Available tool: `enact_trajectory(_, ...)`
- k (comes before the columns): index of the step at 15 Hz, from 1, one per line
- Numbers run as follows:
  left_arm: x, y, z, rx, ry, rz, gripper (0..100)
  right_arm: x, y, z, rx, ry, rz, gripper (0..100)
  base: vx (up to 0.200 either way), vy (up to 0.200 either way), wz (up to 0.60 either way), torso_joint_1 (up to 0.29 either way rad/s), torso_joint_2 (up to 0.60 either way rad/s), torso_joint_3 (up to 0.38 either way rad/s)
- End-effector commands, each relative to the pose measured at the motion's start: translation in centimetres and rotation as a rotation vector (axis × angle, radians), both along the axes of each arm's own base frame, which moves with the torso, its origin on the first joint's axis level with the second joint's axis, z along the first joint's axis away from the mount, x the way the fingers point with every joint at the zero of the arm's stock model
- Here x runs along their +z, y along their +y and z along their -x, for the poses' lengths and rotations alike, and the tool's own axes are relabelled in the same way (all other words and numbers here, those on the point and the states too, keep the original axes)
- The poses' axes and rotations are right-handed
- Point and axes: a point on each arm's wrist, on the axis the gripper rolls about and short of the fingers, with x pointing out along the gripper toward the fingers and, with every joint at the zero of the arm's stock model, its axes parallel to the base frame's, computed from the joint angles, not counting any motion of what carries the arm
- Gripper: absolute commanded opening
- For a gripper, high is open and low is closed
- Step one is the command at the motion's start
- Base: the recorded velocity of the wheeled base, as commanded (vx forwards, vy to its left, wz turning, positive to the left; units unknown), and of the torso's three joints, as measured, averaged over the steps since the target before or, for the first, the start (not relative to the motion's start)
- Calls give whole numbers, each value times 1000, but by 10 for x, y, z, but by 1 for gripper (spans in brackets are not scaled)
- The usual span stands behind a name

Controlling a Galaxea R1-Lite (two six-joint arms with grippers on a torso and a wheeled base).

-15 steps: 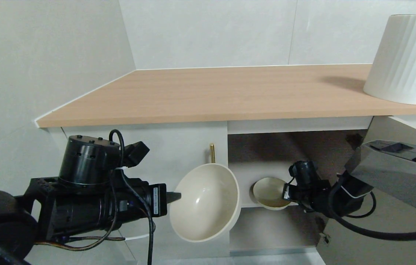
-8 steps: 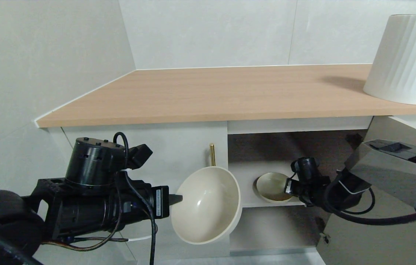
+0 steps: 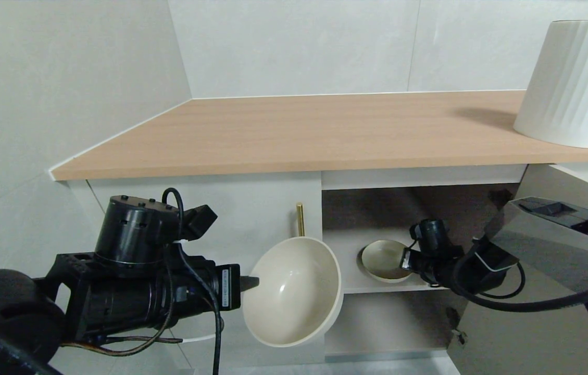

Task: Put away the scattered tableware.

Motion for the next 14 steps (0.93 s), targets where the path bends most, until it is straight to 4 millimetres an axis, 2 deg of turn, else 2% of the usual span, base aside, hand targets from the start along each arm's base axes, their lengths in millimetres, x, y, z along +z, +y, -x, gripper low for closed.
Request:
enact_trajectory(1,-1,-1,0,-4,2,-1,0,1,0,-1,0,-4,-1,0,0,0,0,0,0,0)
enact_trajectory(5,-1,-2,1,-7,3,-2,0,-3,1,-3,0,-4,-1,0,0,0,0,0,0,0)
enact_trajectory(6,-1,-2,1,-9,3,-2,0,-3,1,-3,0,-4,-1,100,0,0,0,0,0,0)
enact_trajectory(10,-1,-2,1,-7,5,-3,0,5,1,-3,-1,-18,-5,100,0,0,0,0,0,0)
enact_trajectory(11,-1,-3,1,-9,5,-3,0,18,1,3,1,-32,-11,100,0,0,0,0,0,0)
enact_trajectory(12,-1,-3,1,-9,3,-2,0,38,0,18,19,-40,-17,100,0,0,0,0,0,0)
enact_trajectory(14,-9,-7,-1,-12,26,-21,0,72,15,58,153,-32,1,100,0,0,0,0,0,0)
